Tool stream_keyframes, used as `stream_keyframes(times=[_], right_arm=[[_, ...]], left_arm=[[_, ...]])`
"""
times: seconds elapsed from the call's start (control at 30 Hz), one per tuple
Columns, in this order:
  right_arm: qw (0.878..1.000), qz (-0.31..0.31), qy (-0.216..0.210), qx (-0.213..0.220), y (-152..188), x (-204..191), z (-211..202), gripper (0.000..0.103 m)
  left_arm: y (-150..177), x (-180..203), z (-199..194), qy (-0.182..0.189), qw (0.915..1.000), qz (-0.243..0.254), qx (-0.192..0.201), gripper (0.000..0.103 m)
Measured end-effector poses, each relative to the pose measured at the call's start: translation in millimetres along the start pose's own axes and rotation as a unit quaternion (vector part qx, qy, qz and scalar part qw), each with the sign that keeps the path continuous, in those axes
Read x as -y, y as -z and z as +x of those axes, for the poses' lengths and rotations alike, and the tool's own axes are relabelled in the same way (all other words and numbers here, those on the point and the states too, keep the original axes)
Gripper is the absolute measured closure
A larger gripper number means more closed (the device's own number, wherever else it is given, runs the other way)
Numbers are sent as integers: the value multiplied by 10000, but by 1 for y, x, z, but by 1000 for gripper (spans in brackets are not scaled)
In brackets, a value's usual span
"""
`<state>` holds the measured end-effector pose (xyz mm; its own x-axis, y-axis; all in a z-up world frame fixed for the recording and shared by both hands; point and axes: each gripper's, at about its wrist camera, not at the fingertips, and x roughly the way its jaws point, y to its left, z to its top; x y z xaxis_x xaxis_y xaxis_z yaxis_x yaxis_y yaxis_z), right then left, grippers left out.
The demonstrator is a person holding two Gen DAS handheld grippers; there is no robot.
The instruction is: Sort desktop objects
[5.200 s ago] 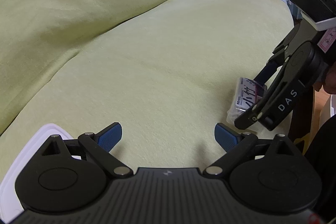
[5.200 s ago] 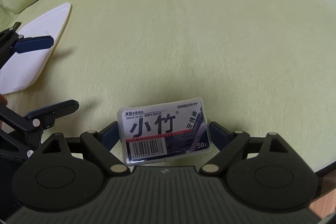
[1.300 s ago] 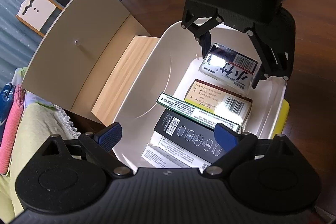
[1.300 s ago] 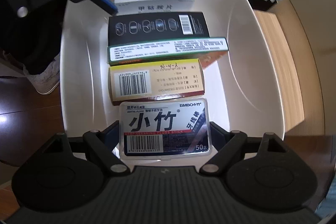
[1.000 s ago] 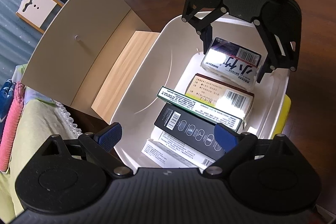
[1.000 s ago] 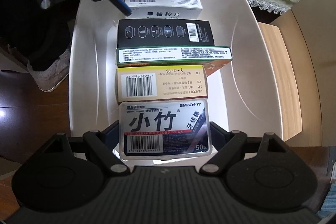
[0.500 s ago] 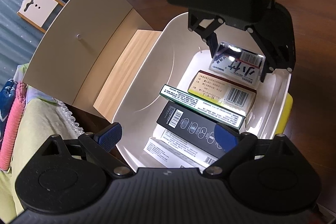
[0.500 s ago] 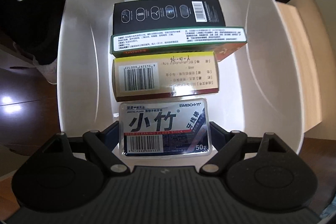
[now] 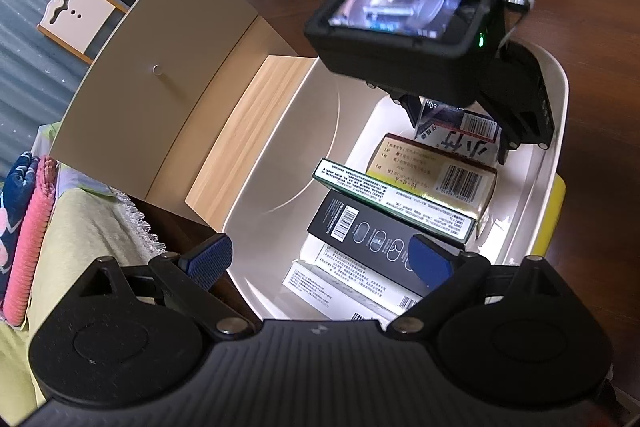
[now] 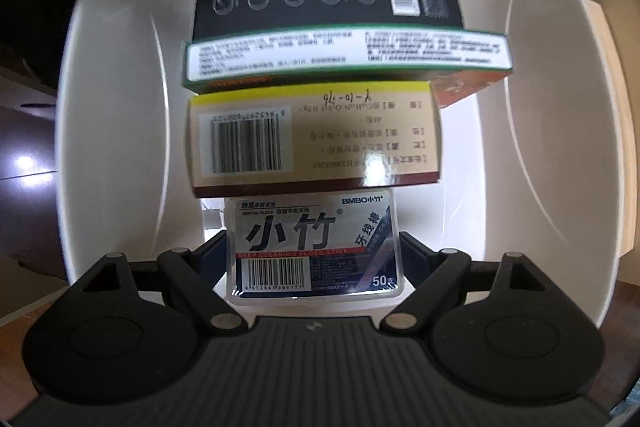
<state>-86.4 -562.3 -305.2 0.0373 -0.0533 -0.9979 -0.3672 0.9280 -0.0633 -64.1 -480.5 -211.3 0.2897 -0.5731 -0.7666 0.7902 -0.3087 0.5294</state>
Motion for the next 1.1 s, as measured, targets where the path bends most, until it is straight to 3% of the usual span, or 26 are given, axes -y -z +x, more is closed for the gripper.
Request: stream_keyframes(times=[0.8,1.1], right_arm=[[9995,146,42,-289,2,13,16,14],[9993,198,-24,-324,5,21,16,17]], left_arm=[[5,-1,6,47,9999,-38,-159,7],[5,0,8,77,9998,-25,-197,7]])
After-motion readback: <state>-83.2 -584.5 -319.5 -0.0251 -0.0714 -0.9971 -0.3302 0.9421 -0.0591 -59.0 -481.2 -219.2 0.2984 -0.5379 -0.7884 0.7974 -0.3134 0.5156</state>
